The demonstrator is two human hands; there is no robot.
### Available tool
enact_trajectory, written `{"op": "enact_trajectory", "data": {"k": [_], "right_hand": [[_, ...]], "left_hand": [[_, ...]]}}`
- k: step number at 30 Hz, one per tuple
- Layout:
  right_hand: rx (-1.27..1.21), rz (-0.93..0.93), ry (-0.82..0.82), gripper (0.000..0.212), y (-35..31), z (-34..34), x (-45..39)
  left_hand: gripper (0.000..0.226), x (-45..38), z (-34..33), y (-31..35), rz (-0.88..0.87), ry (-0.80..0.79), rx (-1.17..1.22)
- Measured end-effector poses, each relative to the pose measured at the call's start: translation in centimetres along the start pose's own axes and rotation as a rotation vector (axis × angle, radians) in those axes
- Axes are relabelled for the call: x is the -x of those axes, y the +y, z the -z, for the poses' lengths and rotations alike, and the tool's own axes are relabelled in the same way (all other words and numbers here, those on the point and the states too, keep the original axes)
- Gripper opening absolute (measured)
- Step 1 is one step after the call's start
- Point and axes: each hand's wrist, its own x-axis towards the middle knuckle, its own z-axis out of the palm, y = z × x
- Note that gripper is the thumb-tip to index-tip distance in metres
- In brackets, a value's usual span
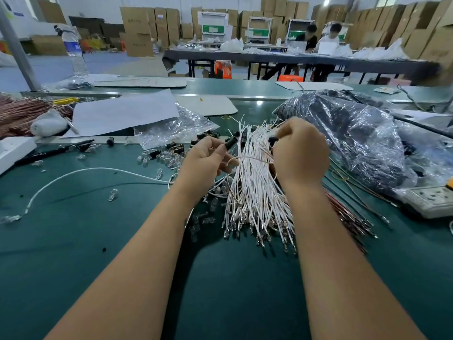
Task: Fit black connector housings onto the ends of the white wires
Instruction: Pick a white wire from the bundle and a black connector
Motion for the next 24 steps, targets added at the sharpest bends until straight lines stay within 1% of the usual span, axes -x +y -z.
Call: {"op": "enact_trajectory", "data": {"k": [1, 2, 4, 5, 6, 7, 11, 13, 14, 15, 16, 18, 19, 20, 22, 24], "right_hand": [[0.092, -0.080, -0.031, 0.028, 1.1, 0.3, -0.4], [0.183, -0.156, -0.113, 0.023, 2.3, 0.4, -0.6], [0.321, -0.280, -0.335, 0.005, 3.7, 0.4, -0.7], [0.358, -0.315, -0.416, 0.007, 3.8, 0.3, -0.5], [0.377, -0.327, -0.454, 0.013, 3.9, 0.2, -0.4], [0.387, -0.324, -0.454, 0.016, 3.7, 0.1, -0.4], [0.418, -0.302, -0.404, 0.018, 3.5, 0.0, -0.5], [0.401, -0.296, -0.361, 0.013, 3.5, 0.1, -0.4], [0.375, -0.290, -0.309, 0.007, 3.4, 0.2, -0.4], [0.349, -0.280, -0.235, 0.008, 3.3, 0.3, -0.3], [0.328, -0.259, -0.148, 0.017, 3.1, 0.4, -0.3], [0.247, -0.150, 0.022, 0.024, 2.7, 0.5, -0.3], [0.191, -0.064, 0.072, 0.025, 2.4, 0.4, -0.3], [0.142, 0.039, 0.091, 0.028, 1.9, 0.2, -0.3], [0.084, 0.240, 0.077, 0.034, 0.5, -0.5, 0.2], [-0.035, 0.346, 0.028, 0.029, -1.2, -1.7, 1.3]], "left_hand": [[0.013, 0.0, 0.0, 0.0, -0.002, -0.002, -0.010], [0.013, 0.0, 0.0, 0.0, -0.009, 0.005, -0.017], [0.012, -0.1, 0.0, -0.1, -0.020, 0.050, -0.023], [0.011, -0.1, 0.1, -0.2, -0.022, 0.084, -0.038], [0.011, -0.2, 0.2, -0.3, -0.024, 0.117, -0.055], [0.011, -0.3, 0.3, -0.3, -0.029, 0.146, -0.066], [0.011, -0.4, 0.7, -0.5, -0.056, 0.181, -0.104], [0.011, -0.5, 0.9, -0.7, -0.064, 0.174, -0.129], [0.011, -0.5, 1.0, -0.7, -0.067, 0.171, -0.147], [0.011, -0.5, 1.2, -0.8, -0.070, 0.170, -0.161], [0.012, -0.5, 1.3, -0.9, -0.076, 0.171, -0.168], [0.013, -0.5, 1.7, -0.9, -0.092, 0.191, -0.180], [0.013, -0.6, 2.0, -1.0, -0.100, 0.207, -0.194], [0.012, -0.6, 2.2, -1.0, -0.109, 0.223, -0.211], [0.010, -0.7, 2.6, -1.2, -0.127, 0.248, -0.242], [0.009, -0.7, 3.0, -1.4, -0.133, 0.265, -0.246]]}}
